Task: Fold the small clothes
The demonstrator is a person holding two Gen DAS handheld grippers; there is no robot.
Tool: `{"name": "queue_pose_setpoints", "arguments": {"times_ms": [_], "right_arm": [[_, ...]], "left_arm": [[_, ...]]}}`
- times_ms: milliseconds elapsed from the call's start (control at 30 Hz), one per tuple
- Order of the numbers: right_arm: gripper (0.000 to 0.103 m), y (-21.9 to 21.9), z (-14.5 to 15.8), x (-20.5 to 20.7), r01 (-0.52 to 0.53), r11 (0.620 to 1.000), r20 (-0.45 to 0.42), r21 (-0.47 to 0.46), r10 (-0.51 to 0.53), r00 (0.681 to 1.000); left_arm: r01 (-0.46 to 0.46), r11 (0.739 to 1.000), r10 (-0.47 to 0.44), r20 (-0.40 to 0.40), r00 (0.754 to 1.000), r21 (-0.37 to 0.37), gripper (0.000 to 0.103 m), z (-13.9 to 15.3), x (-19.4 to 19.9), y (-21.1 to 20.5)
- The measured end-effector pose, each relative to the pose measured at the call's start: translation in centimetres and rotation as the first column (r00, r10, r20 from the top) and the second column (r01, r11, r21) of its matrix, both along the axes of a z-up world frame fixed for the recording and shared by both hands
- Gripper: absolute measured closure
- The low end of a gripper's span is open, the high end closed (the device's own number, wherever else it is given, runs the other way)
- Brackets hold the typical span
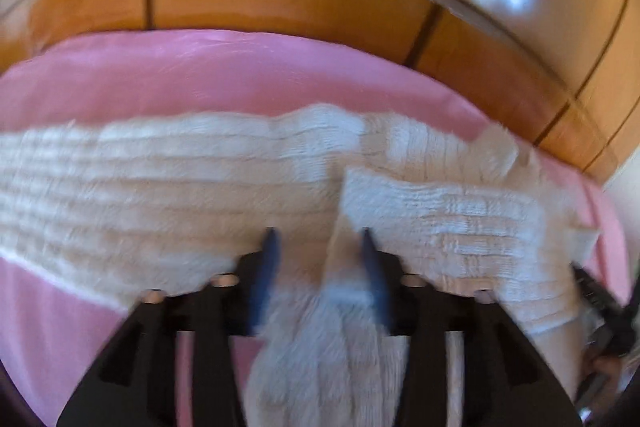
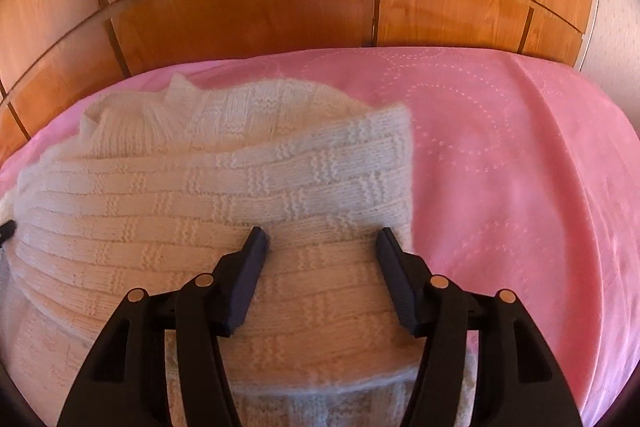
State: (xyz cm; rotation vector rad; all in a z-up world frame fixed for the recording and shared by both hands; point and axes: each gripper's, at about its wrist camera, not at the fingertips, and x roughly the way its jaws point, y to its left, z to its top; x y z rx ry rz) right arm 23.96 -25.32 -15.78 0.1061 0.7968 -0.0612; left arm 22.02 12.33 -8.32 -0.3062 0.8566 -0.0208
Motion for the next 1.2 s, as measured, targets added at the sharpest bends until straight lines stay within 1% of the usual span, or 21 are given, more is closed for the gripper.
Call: {"name": "queue_pose_setpoints", "arguments": {"times_ms": [33, 133, 200, 267, 333, 367, 400, 433, 500, 567, 633, 667, 733, 800, 867, 900, 933, 967, 1100, 1133, 1200], "right_arm": [[0.044, -0.1, 0.0, 0.0, 0.0, 1.0, 0.001, 0.003, 0.0, 1.0], [0.044, -0.3, 0.0, -0.3, -0.002, 1.0, 0.005, 0.014, 0.002, 1.0], [0.043, -0.4, -0.2, -0.1, 0.0, 1.0, 0.004, 0.014, 0.0, 1.0], [0.042, -0.3, -0.1, -0.2, 0.002, 1.0, 0.004, 0.006, -0.002, 1.0], [0.041, -0.5, -0.2, -0.1, 0.007, 1.0, 0.003, 0.0, -0.007, 1.0], [0.039, -0.4, -0.2, -0.1, 0.011, 1.0, 0.002, -0.007, -0.011, 1.0], [0.037, -0.2, -0.1, -0.1, 0.013, 1.0, 0.001, -0.012, -0.013, 1.0], [0.037, -0.3, -0.1, -0.1, 0.015, 1.0, 0.001, -0.013, -0.015, 1.0], [0.036, -0.2, 0.0, -0.2, 0.017, 1.0, 0.0, -0.016, -0.017, 1.0], [0.032, -0.1, 0.0, -0.2, 0.026, 0.999, -0.003, -0.024, -0.026, 1.0], [0.016, -0.5, -0.3, 0.0, 0.065, 0.997, -0.021, -0.03, -0.066, 0.998], [0.013, -1.0, -0.5, 0.1, 0.076, 0.997, -0.031, -0.003, -0.076, 0.997], [0.011, -2.0, -0.7, 0.2, 0.079, 0.995, -0.04, 0.063, -0.077, 0.996], [0.011, -2.1, -0.8, 0.1, 0.079, 0.995, -0.04, 0.067, -0.077, 0.996], [0.011, -2.0, -0.7, 0.2, 0.081, 0.995, -0.041, 0.054, -0.078, 0.996], [0.011, -2.0, -0.7, 0.2, 0.082, 0.995, -0.04, 0.051, -0.08, 0.996], [0.01, -2.0, -0.7, 0.3, 0.083, 0.995, -0.04, 0.05, -0.081, 0.996], [0.01, -2.1, -0.8, 0.2, 0.083, 0.995, -0.04, 0.05, -0.081, 0.996], [0.009, -1.9, -0.7, 0.3, 0.085, 0.995, -0.039, 0.047, -0.084, 0.996], [0.009, -1.9, -0.7, 0.3, 0.086, 0.995, -0.039, 0.046, -0.085, 0.996], [0.009, -1.7, -0.7, 0.2, 0.088, 0.995, -0.036, 0.042, -0.086, 0.996]], "left_arm": [[-0.019, 1.0, 0.019, 0.007, 1.0, -0.01, 0.041, 0.2, -0.6, 0.9], [-0.11, 0.99, 0.11, -0.006, 0.994, -0.088, 0.04, 0.1, -3.0, 4.7], [-0.219, 0.964, 0.218, -0.021, 0.976, -0.153, 0.04, 0.2, -4.9, 8.6], [-0.343, 0.911, 0.35, -0.014, 0.937, -0.23, 0.04, 0.5, -7.5, 13.7], [-0.46, 0.849, 0.474, -0.008, 0.88, -0.26, 0.04, 0.7, -9.7, 17.9], [-0.521, 0.81, 0.537, -0.016, 0.843, -0.267, 0.04, 0.7, -10.7, 20.2], [-0.558, 0.784, 0.574, -0.025, 0.818, -0.271, 0.04, 0.6, -11.3, 21.6], [-0.608, 0.741, 0.625, -0.039, 0.78, -0.284, 0.04, 0.3, -12.1, 23.8], [-0.674, 0.672, 0.687, -0.081, 0.722, -0.308, 0.04, -0.5, -13.0, 27.0], [-0.706, 0.629, 0.715, -0.113, 0.69, -0.326, 0.04, -1.2, -12.9, 28.9], [-0.717, 0.605, 0.728, -0.124, 0.674, -0.345, 0.043, -1.8, -12.6, 30.3], [-0.72, 0.597, 0.728, -0.138, 0.671, -0.353, 0.049, -2.2, -12.4, 31.0], [-0.731, 0.577, 0.737, -0.155, 0.658, -0.364, 0.051, -2.8, -11.5, 31.7], [-0.729, 0.589, 0.733, -0.151, 0.664, -0.349, 0.064, -2.7, -10.4, 32.0], [-0.714, 0.61, 0.715, -0.149, 0.683, -0.345, 0.08, -2.8, -9.4, 32.2], [-0.709, 0.623, 0.707, -0.151, 0.691, -0.331, 0.086, -2.6, -8.7, 32.3], [-0.695, 0.641, 0.693, -0.145, 0.707, -0.325, 0.096, -2.3, -8.1, 32.0], [-0.682, 0.657, 0.682, -0.134, 0.719, -0.32, 0.096, -2.2, -8.1, 32.1], [-0.553, 0.774, 0.578, -0.012, 0.816, -0.309, 0.097, 0.9, -7.1, 28.2], [-0.483, 0.824, 0.516, 0.04, 0.855, -0.296, 0.097, 2.4, -6.8, 25.8], [-0.394, 0.878, 0.433, 0.102, 0.896, -0.272, 0.097, 4.1, -6.6, 22.5]]}}
